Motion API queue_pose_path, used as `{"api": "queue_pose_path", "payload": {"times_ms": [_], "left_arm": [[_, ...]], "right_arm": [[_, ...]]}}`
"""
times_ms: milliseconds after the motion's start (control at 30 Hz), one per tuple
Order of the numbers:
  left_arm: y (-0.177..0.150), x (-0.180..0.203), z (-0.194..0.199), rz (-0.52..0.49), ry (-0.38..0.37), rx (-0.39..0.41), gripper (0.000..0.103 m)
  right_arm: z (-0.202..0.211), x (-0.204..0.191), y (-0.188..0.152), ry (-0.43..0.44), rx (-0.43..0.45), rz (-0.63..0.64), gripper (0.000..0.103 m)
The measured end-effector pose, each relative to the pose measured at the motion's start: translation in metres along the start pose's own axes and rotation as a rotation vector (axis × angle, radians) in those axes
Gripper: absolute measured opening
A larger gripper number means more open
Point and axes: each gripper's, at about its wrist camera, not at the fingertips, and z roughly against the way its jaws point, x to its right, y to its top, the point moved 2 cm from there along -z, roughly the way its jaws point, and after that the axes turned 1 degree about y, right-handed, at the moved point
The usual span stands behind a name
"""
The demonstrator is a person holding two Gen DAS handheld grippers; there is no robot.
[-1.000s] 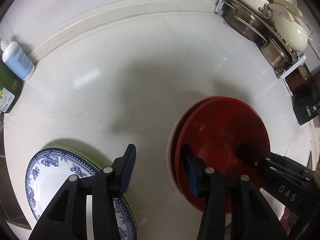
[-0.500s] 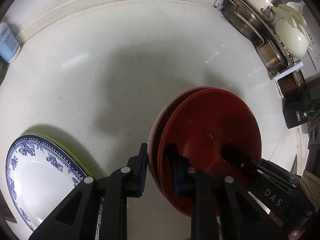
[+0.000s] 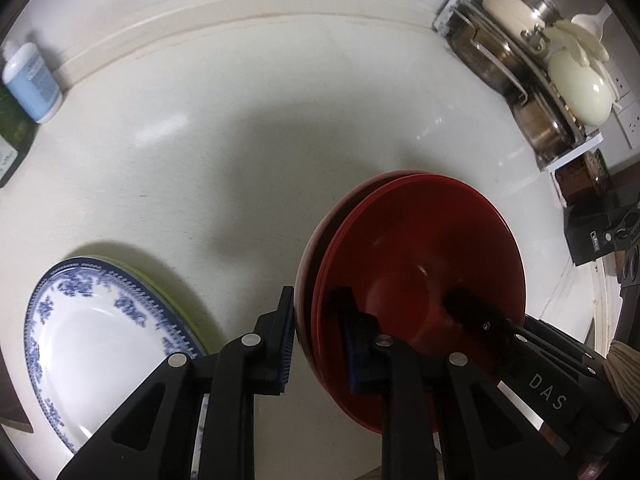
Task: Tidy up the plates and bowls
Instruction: 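Carry the bowl stack and lower it onto the blue-patterned plate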
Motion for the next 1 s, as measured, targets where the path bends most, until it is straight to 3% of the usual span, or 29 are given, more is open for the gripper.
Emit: {"api": "queue_pose_path", "payload": {"times_ms": [333, 1000], "left_arm": [[-0.005, -0.043, 0.048, 0.077, 0.025, 0.104, 0.021], [-0.055, -0.161, 0.102, 0.285, 0.123, 0.164, 0.022]], "right_arm": [[0.027, -0.049, -0.006, 0.033, 0.05, 0.125, 0.023], [0.016, -0.168, -0.054, 0.127, -0.031, 0.36, 0.023]]}}
